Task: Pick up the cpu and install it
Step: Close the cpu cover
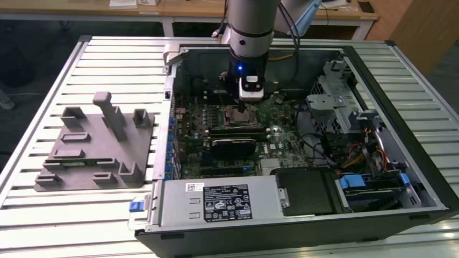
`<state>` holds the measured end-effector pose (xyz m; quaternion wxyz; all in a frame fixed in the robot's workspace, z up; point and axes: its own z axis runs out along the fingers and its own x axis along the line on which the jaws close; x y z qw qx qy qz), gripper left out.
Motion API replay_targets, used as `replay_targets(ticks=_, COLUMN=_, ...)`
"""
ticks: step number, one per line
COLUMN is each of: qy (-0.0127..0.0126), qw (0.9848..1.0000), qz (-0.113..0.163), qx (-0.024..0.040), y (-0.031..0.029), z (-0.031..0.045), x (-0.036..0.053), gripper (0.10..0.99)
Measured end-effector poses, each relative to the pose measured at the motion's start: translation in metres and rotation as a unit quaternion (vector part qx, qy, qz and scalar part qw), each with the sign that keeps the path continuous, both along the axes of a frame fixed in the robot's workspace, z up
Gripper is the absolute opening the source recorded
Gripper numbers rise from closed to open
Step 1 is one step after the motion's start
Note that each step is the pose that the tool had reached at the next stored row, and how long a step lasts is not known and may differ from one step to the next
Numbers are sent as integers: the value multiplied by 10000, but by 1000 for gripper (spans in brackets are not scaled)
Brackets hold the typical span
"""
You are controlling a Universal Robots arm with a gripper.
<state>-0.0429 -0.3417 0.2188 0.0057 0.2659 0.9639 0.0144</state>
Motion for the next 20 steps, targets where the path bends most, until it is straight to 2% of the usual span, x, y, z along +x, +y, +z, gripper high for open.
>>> replay_targets(ticks=5, qy=0, qw=9990, qz=458, qx=-7, y=0, z=-5, x=0, gripper=106)
replay_targets(ticks=10, qy=0, qw=9959, qz=907, qx=-16, y=0, z=-8, x=0, gripper=106)
replay_targets(ticks=15, qy=0, qw=9907, qz=1362, qx=-26, y=0, z=-10, x=0, gripper=106)
replay_targets(ticks=18, qy=0, qw=9866, qz=1628, qx=-32, y=0, z=-12, x=0, gripper=106)
replay_targets(ticks=20, qy=1, qw=9835, qz=1811, qx=-36, y=0, z=-14, x=0, gripper=106)
